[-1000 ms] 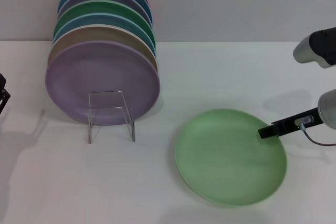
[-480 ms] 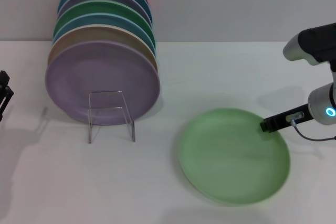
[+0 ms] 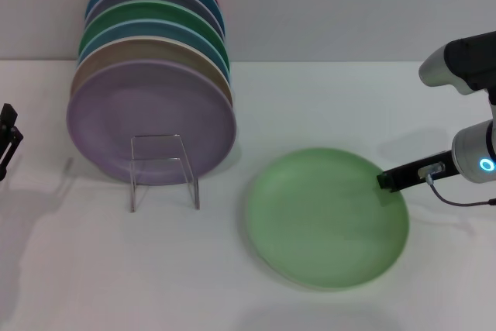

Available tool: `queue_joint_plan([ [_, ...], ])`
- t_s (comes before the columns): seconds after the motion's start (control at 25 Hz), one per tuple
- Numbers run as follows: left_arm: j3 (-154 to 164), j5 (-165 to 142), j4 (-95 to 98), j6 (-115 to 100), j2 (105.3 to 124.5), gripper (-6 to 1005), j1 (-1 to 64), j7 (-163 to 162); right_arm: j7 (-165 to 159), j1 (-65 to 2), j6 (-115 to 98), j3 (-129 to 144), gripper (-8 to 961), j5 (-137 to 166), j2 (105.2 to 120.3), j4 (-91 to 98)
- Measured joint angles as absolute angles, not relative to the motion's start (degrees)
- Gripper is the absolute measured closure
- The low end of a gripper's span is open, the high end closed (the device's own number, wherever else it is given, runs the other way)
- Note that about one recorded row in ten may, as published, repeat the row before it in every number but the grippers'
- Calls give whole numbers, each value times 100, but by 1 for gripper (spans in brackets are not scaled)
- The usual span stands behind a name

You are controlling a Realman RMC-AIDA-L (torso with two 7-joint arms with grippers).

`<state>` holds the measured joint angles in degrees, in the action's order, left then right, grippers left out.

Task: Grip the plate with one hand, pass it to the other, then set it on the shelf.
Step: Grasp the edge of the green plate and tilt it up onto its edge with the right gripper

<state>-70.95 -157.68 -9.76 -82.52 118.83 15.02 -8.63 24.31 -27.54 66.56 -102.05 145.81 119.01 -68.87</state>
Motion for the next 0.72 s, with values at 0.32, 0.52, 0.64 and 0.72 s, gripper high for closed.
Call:
queue_joint_plan([
  [0.32, -7078, -15797, -1147, -8301, 11892, 142, 1404, -1116, 2533, -2362, 6740, -10276, 934, 14305, 11893, -7500],
  [0.52, -6987, -15832, -1184, -8469, 11873, 142, 1357, -1558, 2538, -2035, 6816, -10300, 935, 14205, 11898, -7966],
  [0.64, -6710, -15835, -1186, -8781, 11853, 142, 1320, -1653, 2628, -1865, 6857, -10306, 935, 14038, 11897, -8184],
  [0.72, -6495, -15837, -1187, -9047, 11837, 142, 1306, -1659, 2708, -1753, 6878, -10322, 935, 13973, 11899, -8352],
])
